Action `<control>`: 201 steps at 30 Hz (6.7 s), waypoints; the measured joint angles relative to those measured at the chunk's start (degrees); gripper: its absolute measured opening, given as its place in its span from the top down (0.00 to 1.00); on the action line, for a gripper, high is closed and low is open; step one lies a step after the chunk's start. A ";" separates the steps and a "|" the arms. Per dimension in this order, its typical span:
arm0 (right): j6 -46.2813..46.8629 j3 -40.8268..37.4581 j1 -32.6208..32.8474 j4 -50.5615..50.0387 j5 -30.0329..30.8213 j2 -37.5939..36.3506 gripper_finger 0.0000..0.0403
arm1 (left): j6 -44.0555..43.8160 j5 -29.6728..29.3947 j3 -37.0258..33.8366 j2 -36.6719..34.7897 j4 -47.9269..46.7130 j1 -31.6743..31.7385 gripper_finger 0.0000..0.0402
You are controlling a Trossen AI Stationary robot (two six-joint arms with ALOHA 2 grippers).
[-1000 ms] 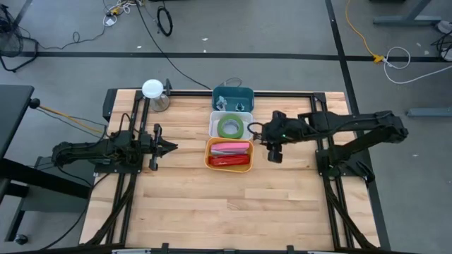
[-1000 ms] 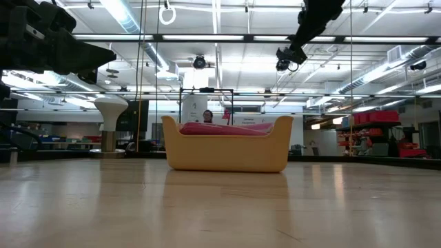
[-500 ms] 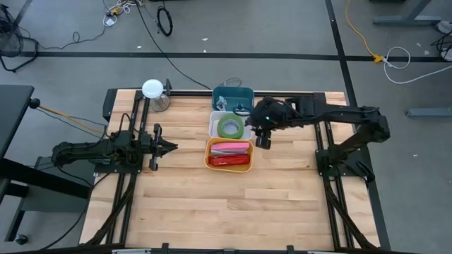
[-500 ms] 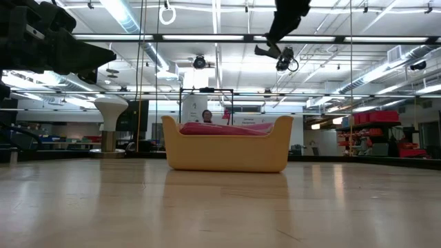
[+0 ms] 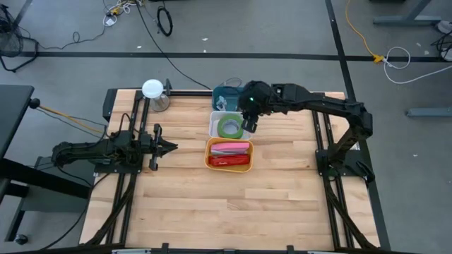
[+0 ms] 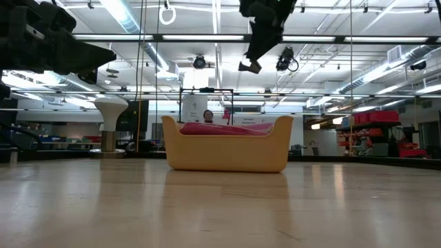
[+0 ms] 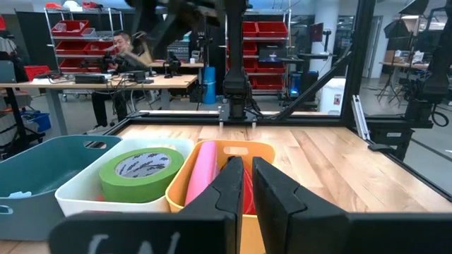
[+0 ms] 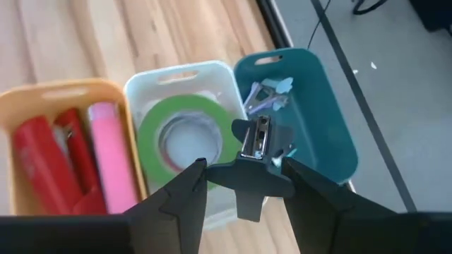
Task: Pick and place Stapler, Stapler remover, tape
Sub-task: Put the black stapler remover into the blue bin, then return to Home Position
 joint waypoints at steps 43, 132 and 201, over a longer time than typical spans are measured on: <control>-11.91 -0.15 -18.86 16.71 -10.71 18.73 0.58 | -0.01 0.00 -0.01 0.00 0.00 -0.01 0.91; -11.52 -0.11 -15.91 18.53 -8.61 21.93 0.68 | -0.02 0.00 0.00 0.00 0.00 0.00 0.91; -2.89 -48.69 11.30 56.65 -11.28 -26.01 1.00 | -0.02 0.02 -0.01 0.00 0.00 0.00 0.91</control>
